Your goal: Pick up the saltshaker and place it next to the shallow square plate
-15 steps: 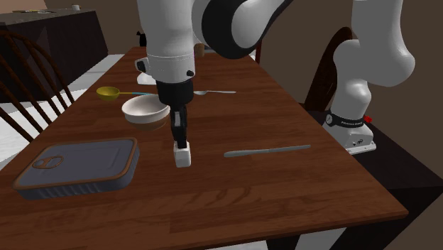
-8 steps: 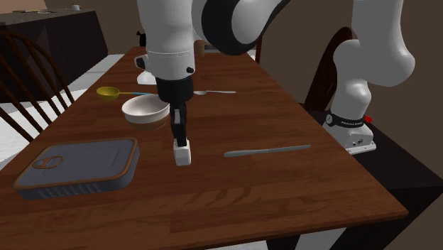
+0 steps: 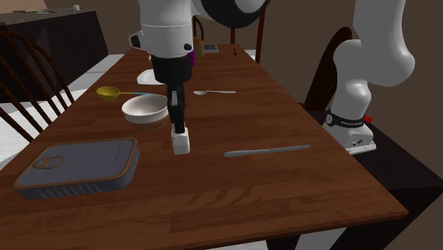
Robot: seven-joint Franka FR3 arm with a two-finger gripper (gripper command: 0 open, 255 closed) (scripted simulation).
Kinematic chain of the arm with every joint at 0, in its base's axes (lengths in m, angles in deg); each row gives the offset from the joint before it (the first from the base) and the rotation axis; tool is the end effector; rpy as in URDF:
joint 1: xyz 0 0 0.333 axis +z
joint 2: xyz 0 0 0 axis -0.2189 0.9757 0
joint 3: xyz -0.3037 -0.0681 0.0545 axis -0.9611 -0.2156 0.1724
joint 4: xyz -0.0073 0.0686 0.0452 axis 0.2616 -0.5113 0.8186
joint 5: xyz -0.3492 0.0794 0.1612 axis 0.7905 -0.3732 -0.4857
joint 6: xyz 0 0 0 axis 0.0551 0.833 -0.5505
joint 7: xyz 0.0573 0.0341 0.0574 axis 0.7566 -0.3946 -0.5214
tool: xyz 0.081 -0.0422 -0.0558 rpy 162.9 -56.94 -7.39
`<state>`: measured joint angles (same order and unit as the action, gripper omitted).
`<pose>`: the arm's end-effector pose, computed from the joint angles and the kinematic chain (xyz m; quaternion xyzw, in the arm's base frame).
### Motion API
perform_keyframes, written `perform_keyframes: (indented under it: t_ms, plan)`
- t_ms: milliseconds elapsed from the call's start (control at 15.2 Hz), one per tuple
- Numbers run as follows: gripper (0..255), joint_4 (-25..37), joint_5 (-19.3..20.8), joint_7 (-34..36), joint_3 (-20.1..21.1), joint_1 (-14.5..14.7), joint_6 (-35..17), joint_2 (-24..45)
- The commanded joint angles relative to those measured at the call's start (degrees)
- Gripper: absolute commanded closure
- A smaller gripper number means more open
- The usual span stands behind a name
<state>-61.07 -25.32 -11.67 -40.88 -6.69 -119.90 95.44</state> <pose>0.5938 0.2136 0.4156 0.9989 0.0467 0.0075 0.0026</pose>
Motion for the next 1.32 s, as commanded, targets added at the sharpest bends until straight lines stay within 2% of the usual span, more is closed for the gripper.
perform_keyframes:
  t_ms: [0, 1254]
  plan:
    - [255, 0.99, -0.17, -0.14, 0.05, -0.03, 1.39, -0.40]
    - [255, 13.07, -0.99, -0.84, 0.38, 0.12, 15.34, -2.36]
